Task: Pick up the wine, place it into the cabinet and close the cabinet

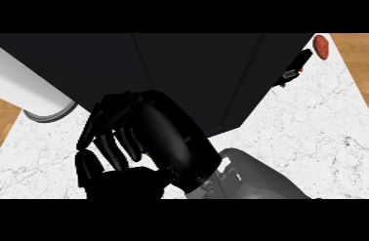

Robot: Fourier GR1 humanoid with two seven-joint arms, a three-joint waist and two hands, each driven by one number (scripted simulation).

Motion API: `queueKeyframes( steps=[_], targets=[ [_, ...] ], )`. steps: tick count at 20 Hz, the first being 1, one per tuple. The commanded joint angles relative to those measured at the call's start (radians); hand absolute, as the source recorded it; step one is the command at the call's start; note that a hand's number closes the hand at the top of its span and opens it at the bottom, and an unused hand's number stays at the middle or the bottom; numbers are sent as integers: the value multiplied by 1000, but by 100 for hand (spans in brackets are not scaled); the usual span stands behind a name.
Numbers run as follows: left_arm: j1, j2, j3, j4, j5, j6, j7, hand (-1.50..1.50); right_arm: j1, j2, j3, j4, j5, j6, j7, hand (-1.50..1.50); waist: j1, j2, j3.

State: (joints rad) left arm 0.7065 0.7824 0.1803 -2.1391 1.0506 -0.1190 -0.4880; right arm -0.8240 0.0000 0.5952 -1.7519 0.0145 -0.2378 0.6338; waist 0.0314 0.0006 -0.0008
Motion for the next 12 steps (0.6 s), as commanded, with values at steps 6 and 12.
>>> queueKeyframes(
  steps=[6,12],
  targets=[
    [-45,-50,-29,43,-52,-59,78,-150,-124,-19,-183,313,-7,86,-204,150,-15,4,0],
    [-124,-61,-83,-74,-70,76,189,-150,-167,-61,-298,460,-40,166,-279,150,-19,6,1]
  ],
)
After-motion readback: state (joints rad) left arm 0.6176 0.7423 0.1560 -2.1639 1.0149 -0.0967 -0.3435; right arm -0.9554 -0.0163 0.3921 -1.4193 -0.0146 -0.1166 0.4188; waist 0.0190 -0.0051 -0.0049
